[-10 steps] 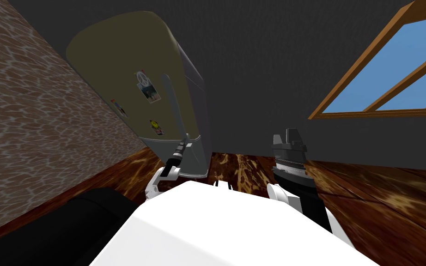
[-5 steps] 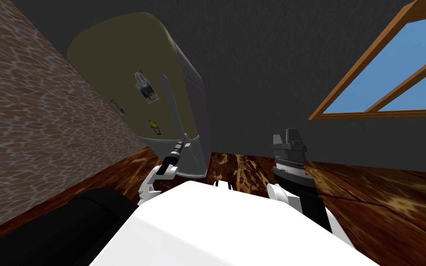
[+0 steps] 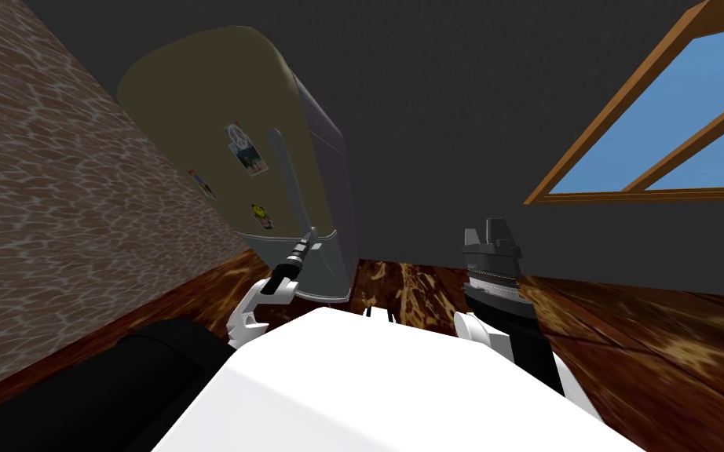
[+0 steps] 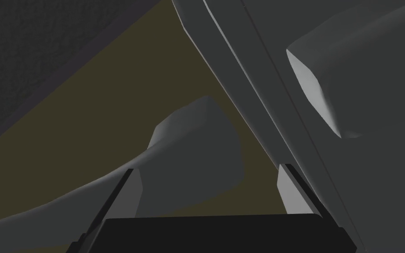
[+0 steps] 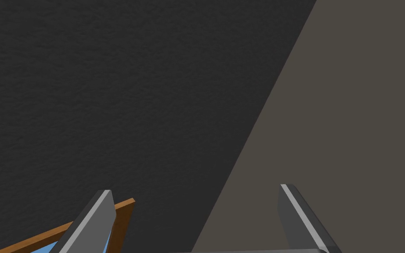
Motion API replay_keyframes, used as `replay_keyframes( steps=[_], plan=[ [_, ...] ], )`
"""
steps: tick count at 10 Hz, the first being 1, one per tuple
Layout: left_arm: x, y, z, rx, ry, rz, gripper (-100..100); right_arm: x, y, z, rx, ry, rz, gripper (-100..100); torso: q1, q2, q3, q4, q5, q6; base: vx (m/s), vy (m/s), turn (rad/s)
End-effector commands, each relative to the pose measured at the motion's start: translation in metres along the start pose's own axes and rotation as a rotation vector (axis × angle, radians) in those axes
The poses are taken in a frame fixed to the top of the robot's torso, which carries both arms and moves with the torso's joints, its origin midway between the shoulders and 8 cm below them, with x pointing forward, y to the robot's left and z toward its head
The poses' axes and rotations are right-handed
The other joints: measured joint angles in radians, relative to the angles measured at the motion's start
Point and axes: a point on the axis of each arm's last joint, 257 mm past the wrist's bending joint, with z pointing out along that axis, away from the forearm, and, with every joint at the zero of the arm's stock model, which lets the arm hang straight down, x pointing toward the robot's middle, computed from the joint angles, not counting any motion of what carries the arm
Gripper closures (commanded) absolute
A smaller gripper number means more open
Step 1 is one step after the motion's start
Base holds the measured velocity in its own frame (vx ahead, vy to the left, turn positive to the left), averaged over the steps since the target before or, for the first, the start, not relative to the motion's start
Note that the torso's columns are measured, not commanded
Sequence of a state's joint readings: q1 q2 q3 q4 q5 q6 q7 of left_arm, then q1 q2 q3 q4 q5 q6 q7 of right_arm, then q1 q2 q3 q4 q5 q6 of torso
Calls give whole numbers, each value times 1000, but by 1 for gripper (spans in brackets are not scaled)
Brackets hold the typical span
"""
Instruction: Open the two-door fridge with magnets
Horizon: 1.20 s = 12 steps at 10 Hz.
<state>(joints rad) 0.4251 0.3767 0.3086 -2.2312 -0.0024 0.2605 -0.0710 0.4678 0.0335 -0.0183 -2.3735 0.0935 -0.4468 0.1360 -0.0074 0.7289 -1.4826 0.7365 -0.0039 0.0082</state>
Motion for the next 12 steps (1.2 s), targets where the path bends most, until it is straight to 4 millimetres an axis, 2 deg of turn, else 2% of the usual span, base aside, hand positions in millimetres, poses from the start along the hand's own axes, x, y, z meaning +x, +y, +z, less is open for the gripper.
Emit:
replay_keyframes(
  steps=[1, 7, 9, 10, 12],
  plan=[
    [-4, -1, 0, -26, 2, 13, -100, 0, 0, 0, 0, 0, 0, 0, 1, 0, 0, -1, 1, 0, 8, -27, 7],
    [-13, 4, -2, -82, 0, 39, -100, 0, 0, 0, 0, 0, 0, 0, 6, 4, 3, 0, 3, -6, 9, -35, -4],
    [-15, 2, -3, -84, -1, 40, -100, 0, 0, 0, 0, 0, 0, 0, 10, 5, 4, 1, 5, -8, 93, 10, -11],
    [-15, 2, -3, -85, -2, 40, 100, 0, 0, 0, 0, 0, 0, 0, 9, 9, 6, 1, 5, -8, 9, 0, 11],
    [3, -11, -8, -52, 49, 42, 100, 0, 0, 0, 0, 0, 0, 0, 9, 19, 12, 6, 2, -7, -192, 169, -88]
  ],
)
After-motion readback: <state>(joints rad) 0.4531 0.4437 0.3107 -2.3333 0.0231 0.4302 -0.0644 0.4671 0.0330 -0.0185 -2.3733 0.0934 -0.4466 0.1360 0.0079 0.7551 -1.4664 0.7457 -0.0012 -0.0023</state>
